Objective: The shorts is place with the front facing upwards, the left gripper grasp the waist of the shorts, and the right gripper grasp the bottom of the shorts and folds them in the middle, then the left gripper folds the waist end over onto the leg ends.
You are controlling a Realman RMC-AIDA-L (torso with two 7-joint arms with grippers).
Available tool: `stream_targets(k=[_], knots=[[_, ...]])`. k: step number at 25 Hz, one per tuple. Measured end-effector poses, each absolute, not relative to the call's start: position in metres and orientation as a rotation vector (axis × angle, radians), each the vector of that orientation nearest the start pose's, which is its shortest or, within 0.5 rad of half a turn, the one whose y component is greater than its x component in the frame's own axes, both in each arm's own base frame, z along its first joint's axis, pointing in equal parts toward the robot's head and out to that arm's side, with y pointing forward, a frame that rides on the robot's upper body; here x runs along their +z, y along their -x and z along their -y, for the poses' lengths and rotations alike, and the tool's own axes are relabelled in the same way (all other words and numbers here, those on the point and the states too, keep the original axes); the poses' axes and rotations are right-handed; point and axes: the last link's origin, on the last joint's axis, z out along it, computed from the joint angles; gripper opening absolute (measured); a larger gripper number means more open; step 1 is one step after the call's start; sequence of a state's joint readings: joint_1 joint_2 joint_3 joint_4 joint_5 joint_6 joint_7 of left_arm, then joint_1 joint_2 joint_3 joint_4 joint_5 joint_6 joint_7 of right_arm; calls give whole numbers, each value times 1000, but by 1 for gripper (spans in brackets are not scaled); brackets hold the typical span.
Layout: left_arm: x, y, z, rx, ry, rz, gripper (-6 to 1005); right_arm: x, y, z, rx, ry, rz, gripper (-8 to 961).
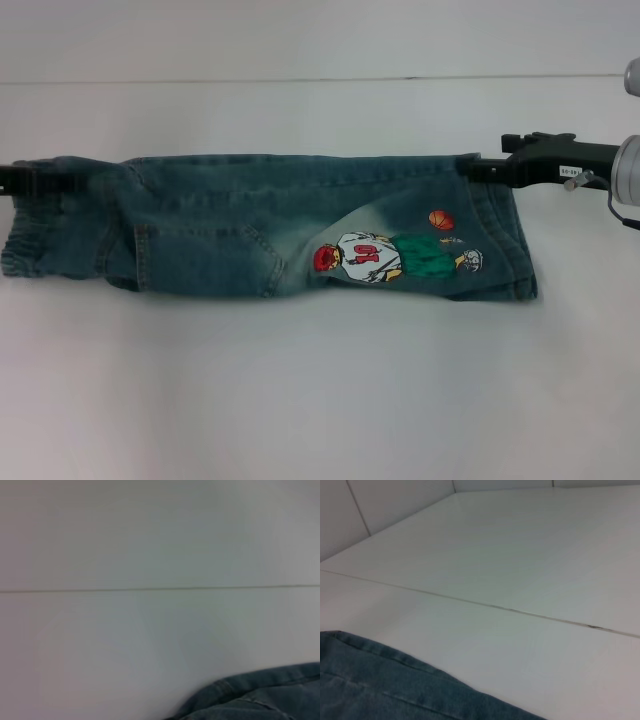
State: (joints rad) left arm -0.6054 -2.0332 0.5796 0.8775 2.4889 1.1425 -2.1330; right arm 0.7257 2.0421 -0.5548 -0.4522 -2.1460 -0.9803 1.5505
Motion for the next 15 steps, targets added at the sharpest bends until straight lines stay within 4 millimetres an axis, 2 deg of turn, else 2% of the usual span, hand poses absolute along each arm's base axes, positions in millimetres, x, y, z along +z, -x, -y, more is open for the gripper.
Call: stream_targets(k=[3,10,15], knots=[[79,316,-396,-139,2103,1251,849,-4,-285,-414,391,2309,-926,897],[87,305,-400,-28,2136,1307,848,-8,-284,-412,395,2312,-919,903],[101,302,-403,39,2085,1346,848,-9,-287,-410,399,2309,-911,901]])
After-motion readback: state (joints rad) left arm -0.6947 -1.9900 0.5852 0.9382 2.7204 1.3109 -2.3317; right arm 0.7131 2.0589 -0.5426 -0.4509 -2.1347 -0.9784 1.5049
